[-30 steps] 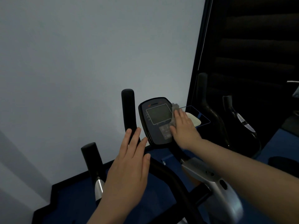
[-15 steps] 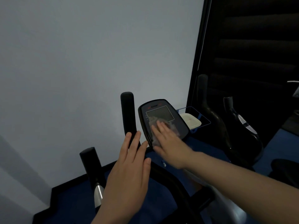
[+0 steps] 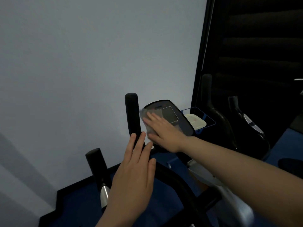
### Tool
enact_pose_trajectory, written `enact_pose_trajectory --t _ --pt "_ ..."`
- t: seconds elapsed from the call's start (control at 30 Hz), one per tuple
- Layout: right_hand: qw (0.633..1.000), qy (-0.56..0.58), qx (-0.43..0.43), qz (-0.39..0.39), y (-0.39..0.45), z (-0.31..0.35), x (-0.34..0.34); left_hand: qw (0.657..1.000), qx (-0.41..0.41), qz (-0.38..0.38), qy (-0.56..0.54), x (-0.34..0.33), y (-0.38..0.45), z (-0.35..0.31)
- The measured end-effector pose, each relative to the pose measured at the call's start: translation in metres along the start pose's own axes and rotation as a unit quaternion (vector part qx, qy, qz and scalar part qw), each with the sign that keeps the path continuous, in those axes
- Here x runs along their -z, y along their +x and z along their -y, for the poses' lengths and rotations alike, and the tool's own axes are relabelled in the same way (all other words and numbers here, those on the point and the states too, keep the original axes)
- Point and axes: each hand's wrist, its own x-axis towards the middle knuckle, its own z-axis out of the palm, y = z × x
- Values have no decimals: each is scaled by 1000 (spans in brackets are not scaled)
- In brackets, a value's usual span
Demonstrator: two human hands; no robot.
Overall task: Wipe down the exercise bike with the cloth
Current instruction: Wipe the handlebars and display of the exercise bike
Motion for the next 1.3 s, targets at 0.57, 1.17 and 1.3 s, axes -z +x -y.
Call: enact_pose_trajectory --t 0.57,1.17,1.3 --pt "989 -123 25 80 -67 -40 13 1000 3 29 -4 5 -1 -2" --pt "982 15 -164 -89 28 -11 8 1000 7 -1 -14 1 1 2" --pt "993 82 -75 36 -21 -3 13 1000 0 -6 -24 3 -1 6"
